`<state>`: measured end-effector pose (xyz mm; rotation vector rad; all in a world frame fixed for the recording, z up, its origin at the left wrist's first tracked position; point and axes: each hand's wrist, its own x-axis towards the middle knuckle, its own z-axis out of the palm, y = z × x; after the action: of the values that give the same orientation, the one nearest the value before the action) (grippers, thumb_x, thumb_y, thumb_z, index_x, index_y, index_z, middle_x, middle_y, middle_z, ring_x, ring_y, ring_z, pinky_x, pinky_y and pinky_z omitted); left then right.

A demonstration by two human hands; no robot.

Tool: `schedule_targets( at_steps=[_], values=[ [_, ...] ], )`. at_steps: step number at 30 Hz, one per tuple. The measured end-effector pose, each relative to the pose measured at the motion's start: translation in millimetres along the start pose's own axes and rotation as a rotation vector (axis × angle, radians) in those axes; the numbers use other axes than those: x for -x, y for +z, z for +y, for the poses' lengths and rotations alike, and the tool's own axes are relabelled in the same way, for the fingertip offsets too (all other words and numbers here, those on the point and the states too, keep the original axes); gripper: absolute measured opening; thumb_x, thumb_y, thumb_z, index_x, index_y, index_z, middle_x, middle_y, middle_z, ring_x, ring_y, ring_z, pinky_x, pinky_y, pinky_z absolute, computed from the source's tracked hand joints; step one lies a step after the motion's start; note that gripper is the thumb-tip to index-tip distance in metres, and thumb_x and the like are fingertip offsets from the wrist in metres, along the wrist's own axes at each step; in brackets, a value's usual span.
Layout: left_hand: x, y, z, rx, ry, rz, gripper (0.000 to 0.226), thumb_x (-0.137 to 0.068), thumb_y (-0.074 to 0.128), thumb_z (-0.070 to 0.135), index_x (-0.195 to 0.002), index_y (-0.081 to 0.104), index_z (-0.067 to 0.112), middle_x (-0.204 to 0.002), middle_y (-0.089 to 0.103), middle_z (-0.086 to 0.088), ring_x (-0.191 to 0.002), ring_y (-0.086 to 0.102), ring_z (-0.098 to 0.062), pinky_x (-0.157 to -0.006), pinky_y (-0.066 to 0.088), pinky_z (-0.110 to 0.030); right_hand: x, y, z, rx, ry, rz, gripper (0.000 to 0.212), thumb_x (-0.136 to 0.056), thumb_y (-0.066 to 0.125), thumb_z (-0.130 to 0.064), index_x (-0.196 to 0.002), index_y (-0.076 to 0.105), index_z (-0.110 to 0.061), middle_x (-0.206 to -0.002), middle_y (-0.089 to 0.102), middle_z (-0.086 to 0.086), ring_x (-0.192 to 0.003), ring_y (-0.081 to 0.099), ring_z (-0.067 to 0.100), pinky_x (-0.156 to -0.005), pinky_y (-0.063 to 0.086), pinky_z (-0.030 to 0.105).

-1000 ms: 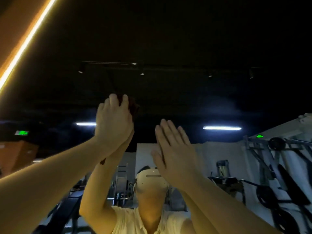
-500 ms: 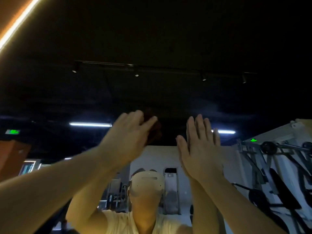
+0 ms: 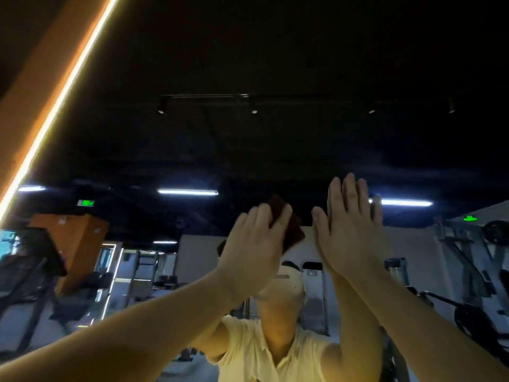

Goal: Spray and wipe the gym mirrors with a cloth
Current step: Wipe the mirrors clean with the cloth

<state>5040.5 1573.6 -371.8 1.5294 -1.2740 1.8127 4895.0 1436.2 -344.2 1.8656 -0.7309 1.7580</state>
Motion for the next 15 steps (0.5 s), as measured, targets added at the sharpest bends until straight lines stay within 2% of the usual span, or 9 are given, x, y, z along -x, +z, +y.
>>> schedule_targets(
  at_steps=[2,4,5,7,9,11,13,15],
  values=[
    [23,-5,-14,-0.071,0.234,-0.016,0.092,-0.077,0.082,0.046,-0.155,0.042,0.016,-0.113,0.051,-0.008,-0.094,0.051,-0.021,-0.080,0.048,-0.034,12,1,-6,0.028,0.004,0.007,0.072,-0.106,0.003,-0.053,-0.165,0.009,-0.012,-0.172,0.005,0.015,-0.159,-0.002,0.031,-0.127,0.009,0.056],
    [26,-15,-54,-0.182,0.462,-0.054,0.093,-0.076,0.079,0.048,-0.156,0.042,0.018,-0.113,0.051,-0.007,-0.095,0.049,-0.020,-0.082,0.050,-0.035,23,4,-13,0.076,-0.003,0.011,0.071,-0.107,0.007,-0.051,-0.164,0.013,-0.010,-0.171,0.009,0.018,-0.159,0.002,0.034,-0.127,0.010,0.056],
    [19,-21,-78,-0.249,0.484,-0.081,0.093,-0.078,0.075,0.050,-0.159,0.040,0.019,-0.116,0.050,-0.007,-0.097,0.050,-0.020,-0.085,0.051,-0.036,27,6,-14,0.089,-0.005,0.014,0.070,-0.108,0.008,-0.051,-0.164,0.013,-0.009,-0.171,0.009,0.019,-0.159,0.003,0.034,-0.127,0.009,0.056],
    [-6,-32,-124,-0.403,0.300,-0.073,0.087,-0.087,0.070,0.049,-0.161,0.036,0.020,-0.117,0.051,-0.012,-0.097,0.053,-0.025,-0.087,0.051,-0.040,28,9,-13,0.102,-0.005,0.025,0.070,-0.108,0.009,-0.051,-0.164,0.013,-0.009,-0.170,0.009,0.020,-0.159,0.003,0.035,-0.127,0.006,0.056],
    [-31,-43,-150,-0.475,-0.074,-0.018,0.069,-0.099,0.058,0.043,-0.159,0.036,0.017,-0.118,0.053,-0.019,-0.098,0.057,-0.033,-0.087,0.050,-0.046,27,9,-12,0.112,-0.007,0.029,0.071,-0.108,0.009,-0.051,-0.164,0.012,-0.008,-0.170,0.009,0.021,-0.159,0.004,0.036,-0.127,0.006,0.056],
    [-41,-42,-144,-0.360,-0.414,-0.005,0.059,-0.103,0.041,0.035,-0.158,0.036,0.014,-0.124,0.052,-0.023,-0.106,0.056,-0.039,-0.091,0.047,-0.048,28,10,-13,0.113,-0.012,0.042,0.071,-0.108,0.008,-0.052,-0.164,0.012,-0.008,-0.170,0.009,0.021,-0.158,0.005,0.037,-0.127,0.008,0.057],
    [-33,-32,-115,-0.181,-0.516,0.033,0.062,-0.101,0.038,0.032,-0.159,0.035,0.012,-0.127,0.049,-0.023,-0.107,0.055,-0.037,-0.088,0.046,-0.044,28,10,-13,0.101,-0.013,0.049,0.072,-0.107,0.008,-0.051,-0.164,0.013,-0.007,-0.170,0.010,0.022,-0.158,0.005,0.037,-0.127,0.010,0.058],
    [2,-21,-79,-0.104,-0.371,0.061,0.066,-0.098,0.048,0.034,-0.160,0.034,0.014,-0.126,0.049,-0.018,-0.104,0.055,-0.029,-0.085,0.044,-0.036,28,10,-13,0.088,-0.008,0.055,0.072,-0.107,0.009,-0.051,-0.164,0.013,-0.007,-0.170,0.009,0.021,-0.159,0.004,0.036,-0.126,0.012,0.058]
  ],
)
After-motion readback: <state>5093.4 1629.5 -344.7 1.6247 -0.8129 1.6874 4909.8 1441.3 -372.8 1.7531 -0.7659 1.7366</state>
